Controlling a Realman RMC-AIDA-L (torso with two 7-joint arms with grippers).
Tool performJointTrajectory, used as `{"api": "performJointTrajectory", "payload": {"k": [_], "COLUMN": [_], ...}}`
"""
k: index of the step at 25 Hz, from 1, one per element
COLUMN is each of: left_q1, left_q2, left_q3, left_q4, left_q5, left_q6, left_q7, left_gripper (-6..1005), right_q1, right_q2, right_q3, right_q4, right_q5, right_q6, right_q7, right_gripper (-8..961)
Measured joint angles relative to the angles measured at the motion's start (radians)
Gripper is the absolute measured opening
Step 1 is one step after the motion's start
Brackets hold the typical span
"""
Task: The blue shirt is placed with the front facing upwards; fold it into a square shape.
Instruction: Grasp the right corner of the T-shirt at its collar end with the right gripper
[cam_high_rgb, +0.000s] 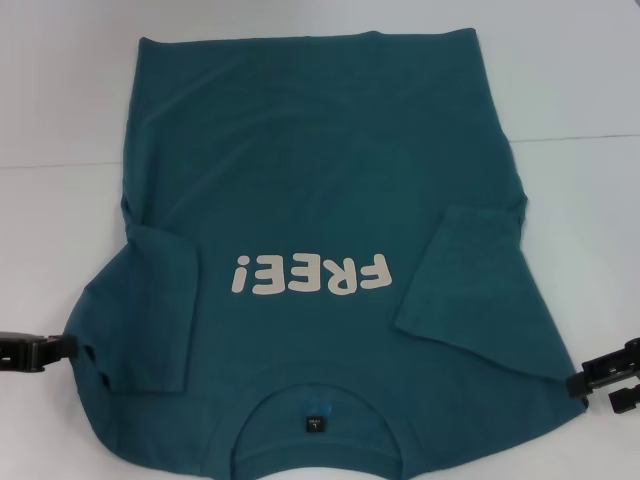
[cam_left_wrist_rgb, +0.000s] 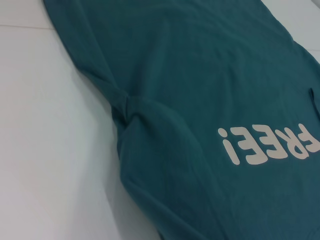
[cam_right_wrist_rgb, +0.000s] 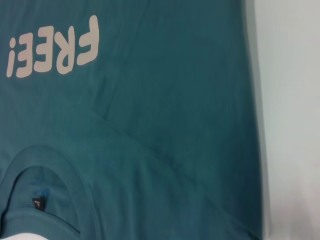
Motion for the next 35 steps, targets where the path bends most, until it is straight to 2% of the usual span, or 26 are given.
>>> {"api": "performJointTrajectory", "payload": {"k": [6,16,35], "left_q1": [-0.002,-0.022,-0.027], "left_q2": [0.000,0.006,0.006], "left_q3": [0.000,0.000,0.000], "left_q4": [0.005,0.025,0.038], "left_q5": [0.000,0.000,0.000], "left_q6": [-0.001,0.000,0.000], "left_q7": [0.005,0.009,0.012], "left_gripper": [2,2,2], "right_q1": [0.000,0.008,0.014], "right_q2": [0.013,0.009,0.016], "right_q3": [-0.002,-0.002,-0.014], "right_q4": [0.000,-0.002,0.000], "right_q5": [0.000,0.000,0.000], "right_q6": [0.017,0.031,0.065], "right_q7": [-0.002,-0.001,-0.005], "right_gripper": [844,843,841]}}
